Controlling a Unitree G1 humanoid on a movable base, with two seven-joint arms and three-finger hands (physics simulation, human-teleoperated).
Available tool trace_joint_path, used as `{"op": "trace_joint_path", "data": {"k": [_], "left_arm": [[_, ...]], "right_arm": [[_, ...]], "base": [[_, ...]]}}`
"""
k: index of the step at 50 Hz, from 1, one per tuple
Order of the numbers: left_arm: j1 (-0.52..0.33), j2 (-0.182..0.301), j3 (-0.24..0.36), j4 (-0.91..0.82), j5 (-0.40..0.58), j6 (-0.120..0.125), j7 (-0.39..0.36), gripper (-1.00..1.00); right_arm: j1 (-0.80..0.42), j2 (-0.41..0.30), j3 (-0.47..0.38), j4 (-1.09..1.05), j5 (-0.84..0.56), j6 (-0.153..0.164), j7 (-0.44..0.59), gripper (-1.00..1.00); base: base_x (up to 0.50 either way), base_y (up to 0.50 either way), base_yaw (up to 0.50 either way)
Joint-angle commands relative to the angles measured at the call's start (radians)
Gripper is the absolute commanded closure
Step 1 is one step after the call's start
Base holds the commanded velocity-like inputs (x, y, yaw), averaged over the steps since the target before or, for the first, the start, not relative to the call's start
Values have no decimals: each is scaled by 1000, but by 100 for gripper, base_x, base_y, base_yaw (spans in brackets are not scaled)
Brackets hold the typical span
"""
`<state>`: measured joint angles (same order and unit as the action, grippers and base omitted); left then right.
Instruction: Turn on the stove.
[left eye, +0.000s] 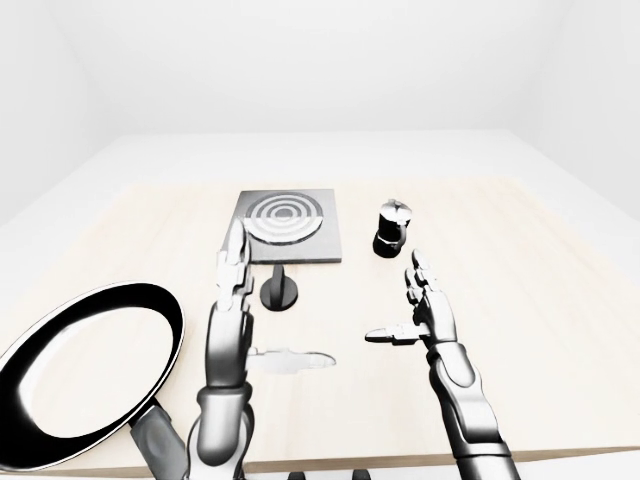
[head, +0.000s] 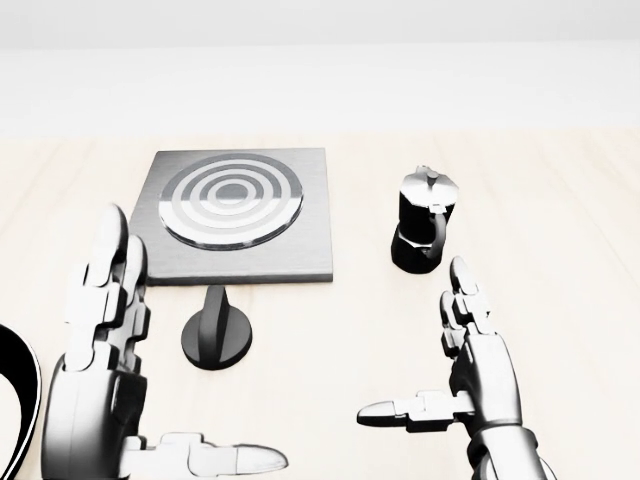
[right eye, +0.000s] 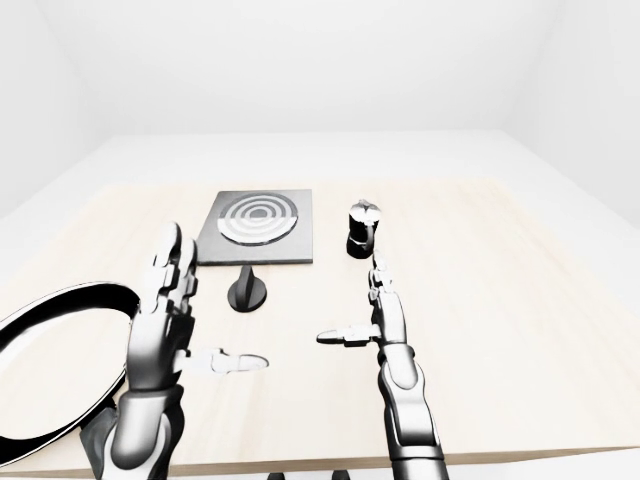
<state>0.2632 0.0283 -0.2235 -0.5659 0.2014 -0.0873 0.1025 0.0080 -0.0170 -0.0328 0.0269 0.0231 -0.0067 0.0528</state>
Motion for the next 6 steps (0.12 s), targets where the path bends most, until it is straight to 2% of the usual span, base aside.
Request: {"op": "trace_joint_path", "data": {"k": [1, 6], "left_arm": [[80, 28, 17, -188, 9, 0, 34, -100], [87, 25, 34, -197, -2, 0, 27, -100]], "right_arm": [[0, 0, 1, 3, -1, -3, 0, -100], [1, 1, 2, 5, -2, -6, 0, -100]], "base": [[0, 0, 0], [0, 0, 0]]}}
